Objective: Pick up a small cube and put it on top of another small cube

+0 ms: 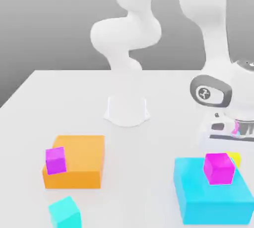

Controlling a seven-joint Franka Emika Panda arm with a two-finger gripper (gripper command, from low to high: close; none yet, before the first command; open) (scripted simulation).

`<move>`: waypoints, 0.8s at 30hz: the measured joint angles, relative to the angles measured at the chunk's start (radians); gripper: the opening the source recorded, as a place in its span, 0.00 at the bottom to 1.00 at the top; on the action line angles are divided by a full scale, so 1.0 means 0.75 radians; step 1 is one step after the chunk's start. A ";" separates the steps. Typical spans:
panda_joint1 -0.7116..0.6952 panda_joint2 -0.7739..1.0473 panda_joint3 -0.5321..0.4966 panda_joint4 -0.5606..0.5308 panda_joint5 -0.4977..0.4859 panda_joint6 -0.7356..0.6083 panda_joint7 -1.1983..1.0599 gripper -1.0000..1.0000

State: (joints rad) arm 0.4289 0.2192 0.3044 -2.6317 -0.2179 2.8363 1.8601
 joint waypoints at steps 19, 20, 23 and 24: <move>-0.172 -0.305 0.012 0.111 0.390 -0.359 -0.040 0.00; -0.180 -0.316 0.007 0.118 0.392 -0.377 -0.027 0.00; -0.204 -0.346 -0.005 0.140 0.390 -0.429 0.016 0.00; -0.212 -0.356 -0.009 0.147 0.388 -0.447 0.032 0.00</move>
State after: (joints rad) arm 0.2700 -0.0475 0.2976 -2.5211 0.0730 2.5014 1.8838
